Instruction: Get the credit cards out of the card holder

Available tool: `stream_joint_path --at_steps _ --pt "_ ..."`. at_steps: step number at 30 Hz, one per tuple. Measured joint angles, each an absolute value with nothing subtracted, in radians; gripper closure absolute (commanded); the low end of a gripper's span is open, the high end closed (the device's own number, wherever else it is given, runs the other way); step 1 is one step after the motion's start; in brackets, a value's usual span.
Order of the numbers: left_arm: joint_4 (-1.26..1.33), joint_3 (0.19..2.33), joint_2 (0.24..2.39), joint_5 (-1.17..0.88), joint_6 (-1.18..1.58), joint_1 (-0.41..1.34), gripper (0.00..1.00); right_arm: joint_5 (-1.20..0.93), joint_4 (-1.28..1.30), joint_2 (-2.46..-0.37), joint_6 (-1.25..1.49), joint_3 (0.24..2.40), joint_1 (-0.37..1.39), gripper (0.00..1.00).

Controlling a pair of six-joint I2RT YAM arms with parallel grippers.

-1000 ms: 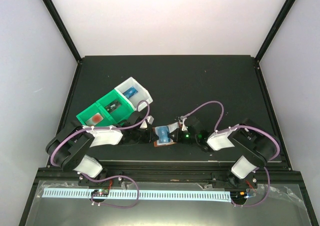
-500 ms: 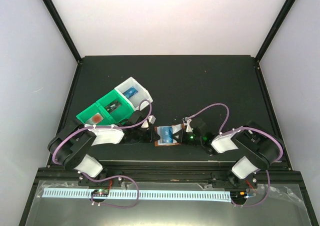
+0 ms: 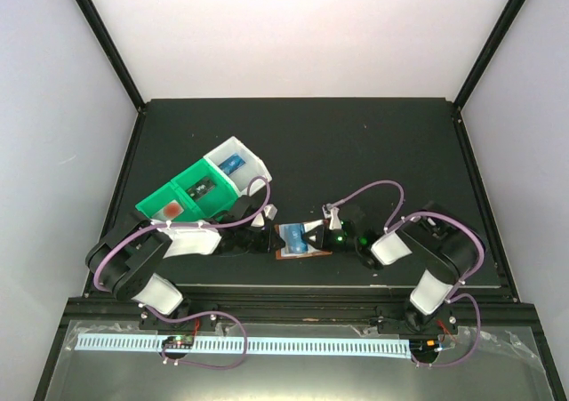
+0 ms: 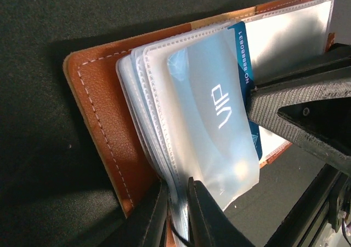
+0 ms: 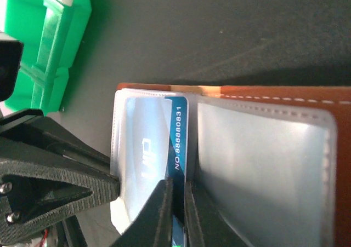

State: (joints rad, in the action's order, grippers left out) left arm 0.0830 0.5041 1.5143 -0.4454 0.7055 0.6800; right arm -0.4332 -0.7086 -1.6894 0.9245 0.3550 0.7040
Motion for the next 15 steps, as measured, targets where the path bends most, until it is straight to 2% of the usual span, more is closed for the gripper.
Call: stream_joint_path --at_steps 2,15 --pt "0.083 0.504 1.514 -0.445 0.706 0.68 0.87 -0.437 -0.722 -1.695 0.926 0.351 0.697 0.99" --pt "0.083 0.504 1.514 -0.445 0.706 0.68 0.87 -0.425 -0.682 -1.566 0.925 0.281 0.645 0.99"
